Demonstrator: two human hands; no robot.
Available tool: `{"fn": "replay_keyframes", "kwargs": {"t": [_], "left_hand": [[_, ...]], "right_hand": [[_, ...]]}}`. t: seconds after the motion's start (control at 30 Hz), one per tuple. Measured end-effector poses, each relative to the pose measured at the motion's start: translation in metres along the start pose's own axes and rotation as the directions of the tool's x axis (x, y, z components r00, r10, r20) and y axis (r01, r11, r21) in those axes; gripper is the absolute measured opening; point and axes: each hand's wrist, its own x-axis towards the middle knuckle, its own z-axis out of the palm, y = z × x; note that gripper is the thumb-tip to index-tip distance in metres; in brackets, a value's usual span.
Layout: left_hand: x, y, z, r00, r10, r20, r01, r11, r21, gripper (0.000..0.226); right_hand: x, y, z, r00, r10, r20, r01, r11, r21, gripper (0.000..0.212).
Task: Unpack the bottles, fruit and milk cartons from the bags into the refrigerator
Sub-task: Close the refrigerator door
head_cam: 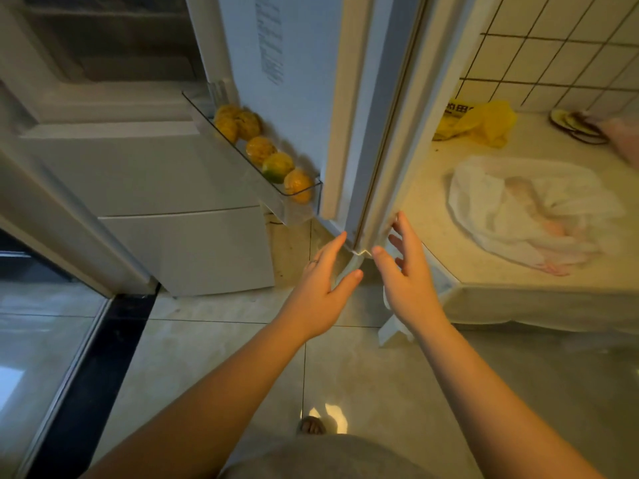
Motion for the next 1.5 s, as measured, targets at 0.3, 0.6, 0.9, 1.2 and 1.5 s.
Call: {"fn": "replay_keyframes", "kwargs": {"t": [0.3,0.6,0.9,1.2,1.5], "left_hand": [[-0.025,-0.018,-0.018,0.975,-0.039,-0.221,0.017,0.995,-0.102,0.059],[-0.075,-0.052,-0.067,0.863,-0.115,-0.492,0.033,0.985,-0.171,0.042],[-0.107,-0.087,-0.144,0.678,-0.228,-0.699,0.011,0.954,-0.3,0.046],[-0.106,-0.147,-0.246,0.482,-0.253,-0.839,-0.029,0.952,-0.304,0.04],[-0.054,-0.224,-0.394,0.467,-0.227,-0.855,-0.029,0.962,-0.272,0.024]], "right_hand": [[-0.024,-0.005,0.019,0.991,-0.115,0.073,0.12,0.991,-0.058,0.062],[-0.047,-0.032,0.083,0.883,-0.29,0.37,0.291,0.955,0.057,0.062],[-0.04,-0.07,0.183,0.688,-0.367,0.625,0.423,0.904,0.066,0.061],[0.015,-0.103,0.31,0.562,-0.586,0.583,0.737,0.676,-0.031,0.058],[0.079,-0.145,0.453,0.583,-0.658,0.476,0.811,0.51,-0.288,0.061]]}}
